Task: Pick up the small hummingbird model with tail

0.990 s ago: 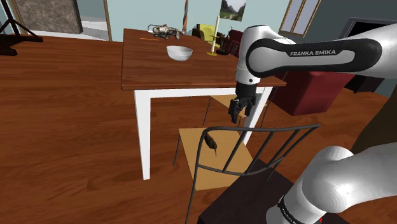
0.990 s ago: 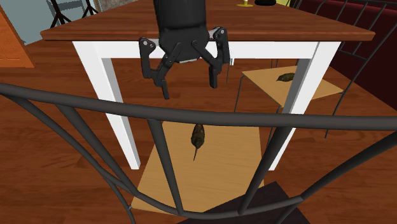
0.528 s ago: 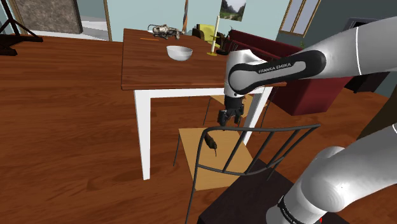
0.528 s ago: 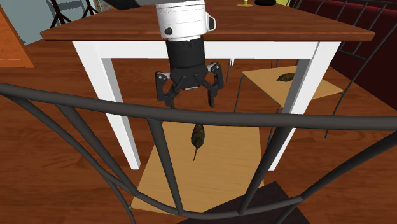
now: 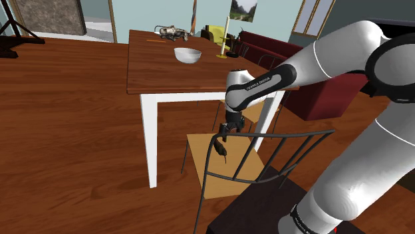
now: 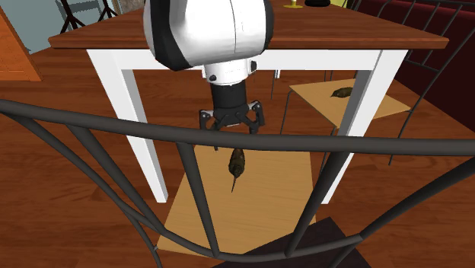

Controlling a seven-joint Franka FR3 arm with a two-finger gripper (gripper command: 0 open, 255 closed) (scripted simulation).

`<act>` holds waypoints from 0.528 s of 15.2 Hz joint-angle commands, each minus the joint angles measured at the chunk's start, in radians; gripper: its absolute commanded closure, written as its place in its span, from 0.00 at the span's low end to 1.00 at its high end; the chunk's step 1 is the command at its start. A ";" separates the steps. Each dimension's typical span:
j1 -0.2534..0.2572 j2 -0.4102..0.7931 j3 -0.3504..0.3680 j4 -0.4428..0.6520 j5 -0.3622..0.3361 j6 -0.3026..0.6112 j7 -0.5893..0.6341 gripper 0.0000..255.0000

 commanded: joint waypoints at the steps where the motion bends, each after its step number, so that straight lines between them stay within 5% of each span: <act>1: -0.004 0.085 -0.004 0.025 -0.001 0.058 0.009 0.00; 8: -0.026 0.365 -0.023 0.163 0.006 0.190 0.017 0.00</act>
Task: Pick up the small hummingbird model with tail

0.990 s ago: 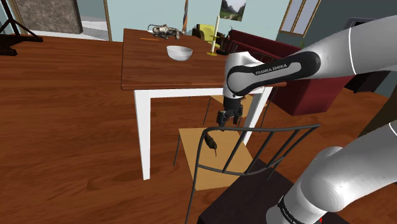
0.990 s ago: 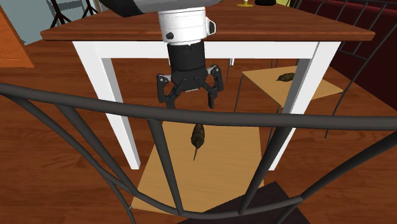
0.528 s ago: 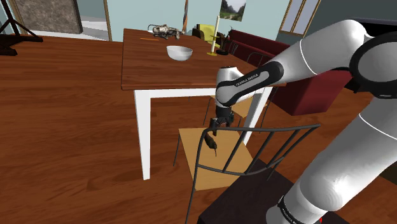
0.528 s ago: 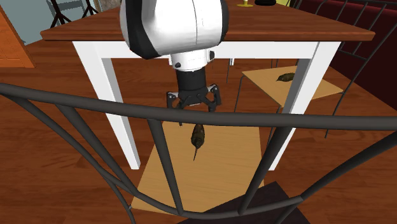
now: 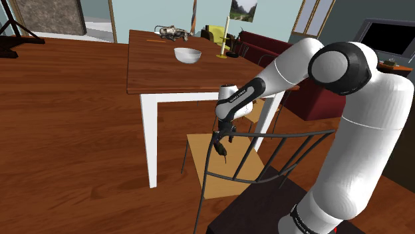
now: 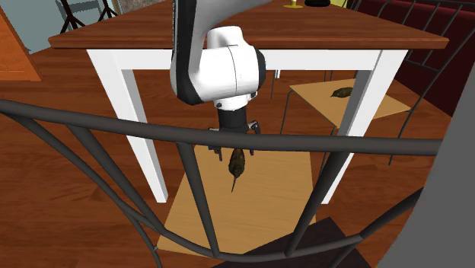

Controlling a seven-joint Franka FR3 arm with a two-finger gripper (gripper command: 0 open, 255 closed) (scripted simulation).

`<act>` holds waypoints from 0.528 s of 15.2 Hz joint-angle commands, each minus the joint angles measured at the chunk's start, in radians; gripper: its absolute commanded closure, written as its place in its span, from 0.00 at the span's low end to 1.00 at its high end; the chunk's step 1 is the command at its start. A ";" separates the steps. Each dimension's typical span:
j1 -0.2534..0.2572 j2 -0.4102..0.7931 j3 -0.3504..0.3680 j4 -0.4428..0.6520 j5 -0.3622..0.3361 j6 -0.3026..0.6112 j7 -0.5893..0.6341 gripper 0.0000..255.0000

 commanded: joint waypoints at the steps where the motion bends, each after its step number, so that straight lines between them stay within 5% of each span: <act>1: -0.007 0.085 -0.005 0.051 0.004 0.032 0.000 0.00; 8: -0.007 0.158 -0.006 0.057 0.005 0.099 0.002 0.00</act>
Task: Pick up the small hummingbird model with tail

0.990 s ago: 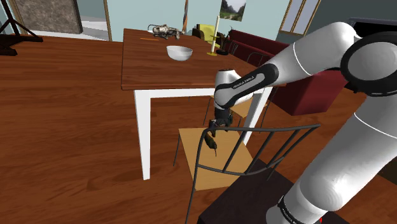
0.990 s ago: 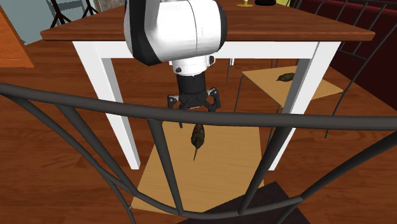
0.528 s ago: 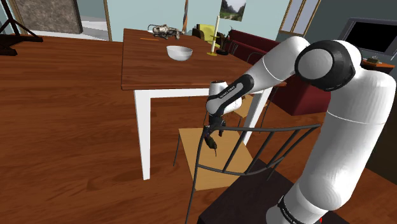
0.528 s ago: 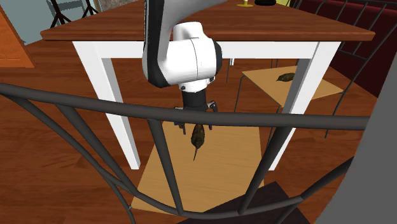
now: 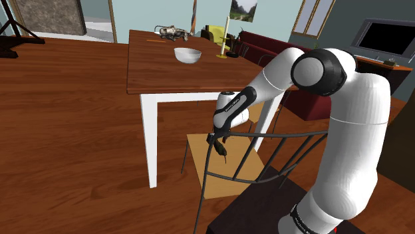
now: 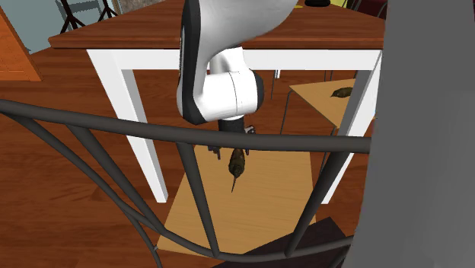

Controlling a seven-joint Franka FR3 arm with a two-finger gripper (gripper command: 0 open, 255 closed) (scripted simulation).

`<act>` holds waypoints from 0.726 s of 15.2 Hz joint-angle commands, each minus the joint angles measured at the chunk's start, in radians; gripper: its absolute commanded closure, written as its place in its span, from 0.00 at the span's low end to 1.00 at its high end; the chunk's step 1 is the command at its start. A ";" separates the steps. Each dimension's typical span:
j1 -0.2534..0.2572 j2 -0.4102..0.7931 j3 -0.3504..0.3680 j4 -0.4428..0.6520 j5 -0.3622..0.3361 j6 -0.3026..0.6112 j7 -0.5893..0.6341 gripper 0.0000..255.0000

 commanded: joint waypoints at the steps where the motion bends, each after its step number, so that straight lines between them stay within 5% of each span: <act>1: -0.004 0.048 -0.003 0.036 0.003 -0.146 -0.003 0.00; 3: -0.004 0.048 -0.003 0.036 0.003 -0.146 -0.003 0.00; 4: -0.003 0.041 -0.002 0.035 0.003 -0.152 -0.001 1.00; 11: -0.003 0.037 -0.002 0.032 0.003 -0.153 -0.002 1.00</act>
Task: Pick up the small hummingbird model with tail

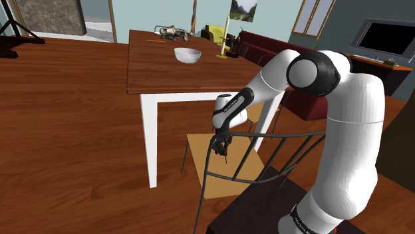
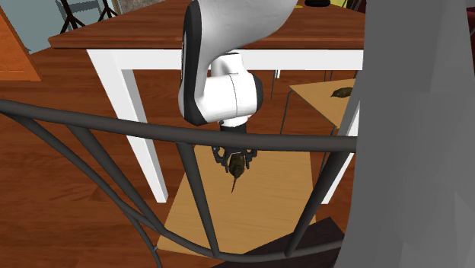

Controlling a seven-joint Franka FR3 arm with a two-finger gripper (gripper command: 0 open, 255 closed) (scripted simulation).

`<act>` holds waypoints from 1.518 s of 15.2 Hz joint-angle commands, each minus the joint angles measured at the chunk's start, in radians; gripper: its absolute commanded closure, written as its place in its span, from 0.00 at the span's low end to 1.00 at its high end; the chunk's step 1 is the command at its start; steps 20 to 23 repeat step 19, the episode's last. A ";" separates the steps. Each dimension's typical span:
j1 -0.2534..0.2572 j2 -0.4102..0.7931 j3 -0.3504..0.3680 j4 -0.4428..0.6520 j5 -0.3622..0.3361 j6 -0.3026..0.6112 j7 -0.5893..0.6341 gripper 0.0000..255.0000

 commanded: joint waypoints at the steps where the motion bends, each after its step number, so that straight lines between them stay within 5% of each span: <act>1: 0.000 0.000 0.000 0.000 0.000 0.000 0.000 1.00; 23: -0.001 -0.166 0.001 0.000 -0.001 -0.166 -0.006 1.00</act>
